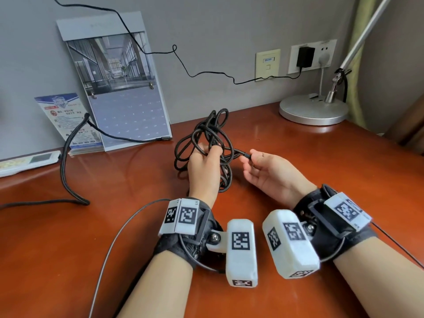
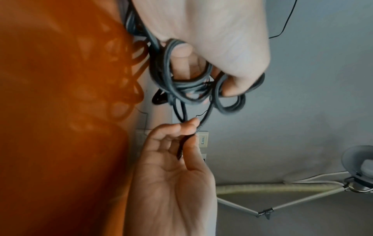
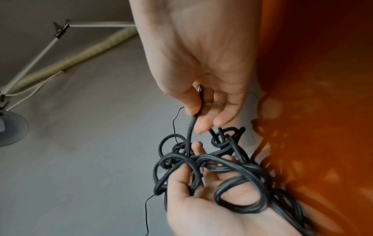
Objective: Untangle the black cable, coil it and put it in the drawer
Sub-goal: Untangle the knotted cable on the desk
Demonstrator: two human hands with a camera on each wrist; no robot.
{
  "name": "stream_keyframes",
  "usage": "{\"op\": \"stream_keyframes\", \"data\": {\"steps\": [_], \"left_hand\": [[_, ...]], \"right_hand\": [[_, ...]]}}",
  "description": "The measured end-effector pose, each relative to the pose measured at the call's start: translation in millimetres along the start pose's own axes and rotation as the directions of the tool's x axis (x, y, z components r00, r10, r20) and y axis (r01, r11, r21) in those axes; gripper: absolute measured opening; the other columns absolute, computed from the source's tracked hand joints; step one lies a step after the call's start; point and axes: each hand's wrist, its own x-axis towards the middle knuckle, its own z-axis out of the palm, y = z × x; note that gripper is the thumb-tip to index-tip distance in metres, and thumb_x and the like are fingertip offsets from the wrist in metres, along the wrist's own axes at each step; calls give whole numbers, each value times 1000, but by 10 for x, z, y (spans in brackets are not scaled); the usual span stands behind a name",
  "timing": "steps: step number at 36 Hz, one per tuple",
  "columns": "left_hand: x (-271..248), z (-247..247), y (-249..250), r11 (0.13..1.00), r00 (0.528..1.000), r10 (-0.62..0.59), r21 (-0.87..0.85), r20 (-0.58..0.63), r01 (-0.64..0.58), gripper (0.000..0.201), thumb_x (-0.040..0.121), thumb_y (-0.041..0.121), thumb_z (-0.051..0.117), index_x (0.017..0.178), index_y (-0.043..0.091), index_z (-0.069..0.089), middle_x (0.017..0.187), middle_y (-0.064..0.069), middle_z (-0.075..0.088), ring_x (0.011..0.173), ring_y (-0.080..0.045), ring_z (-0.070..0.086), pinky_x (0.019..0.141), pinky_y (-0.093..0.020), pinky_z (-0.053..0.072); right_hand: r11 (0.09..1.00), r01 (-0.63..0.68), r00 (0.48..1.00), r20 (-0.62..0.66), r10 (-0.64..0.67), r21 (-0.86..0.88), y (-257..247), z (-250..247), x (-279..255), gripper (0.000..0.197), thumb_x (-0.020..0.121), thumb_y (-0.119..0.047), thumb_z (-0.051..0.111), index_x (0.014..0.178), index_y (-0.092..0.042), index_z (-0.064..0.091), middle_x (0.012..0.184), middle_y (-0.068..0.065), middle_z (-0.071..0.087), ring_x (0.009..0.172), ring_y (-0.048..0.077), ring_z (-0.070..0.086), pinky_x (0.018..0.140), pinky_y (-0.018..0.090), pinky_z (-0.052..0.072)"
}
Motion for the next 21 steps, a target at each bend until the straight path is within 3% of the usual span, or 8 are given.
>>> {"op": "stream_keyframes", "data": {"steps": [2,5,7,11,15,18,21], "left_hand": [[-12,15,-24,1000,998,-3,21,62,1,9,75,16,53,84,16,52,66,9,56,63,-8,53,62,-26,42],[-36,54,-44,997,992,-17,73,126,8,22,83,0,49,83,21,52,66,7,57,61,-6,55,61,-22,41],[-46,69,-28,996,989,-24,84,147,11,24,82,-1,49,81,23,51,71,5,56,62,-4,54,63,-21,41],[-38,63,-13,995,984,-38,94,171,22,27,84,2,50,82,29,49,77,7,53,70,-4,50,66,-22,38],[-27,53,-19,994,985,-55,105,161,39,19,82,3,53,86,21,53,73,7,51,66,-9,47,63,-25,36],[-29,45,-17,994,985,-63,94,161,48,17,82,2,54,85,19,53,74,8,52,66,-7,47,63,-24,36],[-24,25,-15,995,985,-80,78,156,69,15,78,7,57,89,16,55,80,5,55,74,-11,50,71,-28,39]], "right_hand": [[998,-7,999,39,9,-56,27,32,-10,15,99,-1,37,100,-9,50,70,5,65,60,12,56,65,26,50],[993,10,997,74,-1,-114,58,75,-11,17,100,-2,33,112,-4,44,77,7,54,53,10,49,54,24,48],[977,29,997,76,-13,-211,58,98,-19,18,101,-8,33,114,-5,45,78,6,51,51,9,46,52,23,46],[868,55,998,-5,-67,-493,-9,116,-50,28,101,-34,35,100,-13,53,69,1,48,54,11,42,55,25,42],[821,88,974,-123,-189,-564,-86,105,-53,19,95,-18,41,96,-15,59,66,0,39,53,13,33,51,24,34],[756,103,963,-124,-237,-647,-110,75,-69,23,93,-16,42,88,-15,65,68,0,41,55,13,34,51,25,32],[658,205,933,-58,-354,-724,-159,23,-79,18,93,-22,46,103,-16,61,80,-3,49,64,13,43,57,28,37]]}}
